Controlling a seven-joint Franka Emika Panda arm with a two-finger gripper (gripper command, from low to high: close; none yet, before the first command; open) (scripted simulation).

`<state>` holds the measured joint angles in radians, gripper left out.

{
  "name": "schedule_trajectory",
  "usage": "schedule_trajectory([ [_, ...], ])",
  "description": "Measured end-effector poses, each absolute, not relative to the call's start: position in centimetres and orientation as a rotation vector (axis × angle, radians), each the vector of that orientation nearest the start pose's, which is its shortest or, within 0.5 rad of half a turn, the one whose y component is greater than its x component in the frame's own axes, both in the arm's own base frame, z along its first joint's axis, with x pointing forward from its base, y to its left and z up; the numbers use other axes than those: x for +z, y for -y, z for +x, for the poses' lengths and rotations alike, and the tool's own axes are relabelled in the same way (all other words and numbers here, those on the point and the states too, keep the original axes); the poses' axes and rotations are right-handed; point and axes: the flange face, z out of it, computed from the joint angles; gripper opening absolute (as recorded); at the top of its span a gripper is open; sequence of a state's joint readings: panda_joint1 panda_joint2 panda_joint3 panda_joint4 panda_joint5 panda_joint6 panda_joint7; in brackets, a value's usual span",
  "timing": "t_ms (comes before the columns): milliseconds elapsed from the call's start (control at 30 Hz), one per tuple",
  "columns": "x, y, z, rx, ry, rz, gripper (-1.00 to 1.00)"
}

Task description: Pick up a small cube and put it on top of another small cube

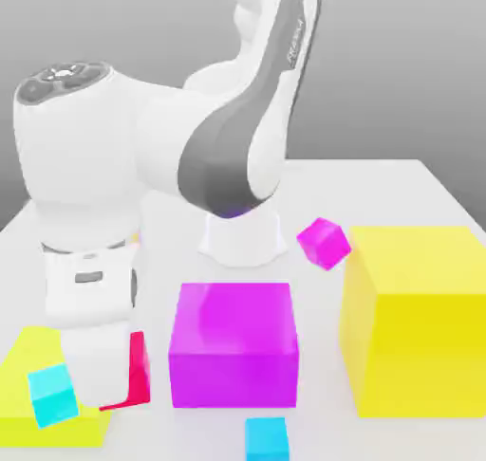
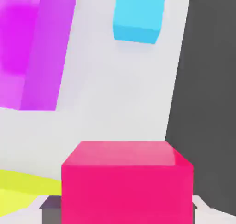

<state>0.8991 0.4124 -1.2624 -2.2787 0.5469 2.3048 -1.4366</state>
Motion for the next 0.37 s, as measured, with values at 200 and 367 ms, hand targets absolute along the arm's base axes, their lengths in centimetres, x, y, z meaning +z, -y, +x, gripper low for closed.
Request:
schedule_trajectory([
  [200, 27.5, 22.8, 46.5, -0.002, 0.655, -3.074, -1.00],
  [367, 24.4, 22.7, 46.4, 0.001, 0.649, -3.074, 1.00],
])
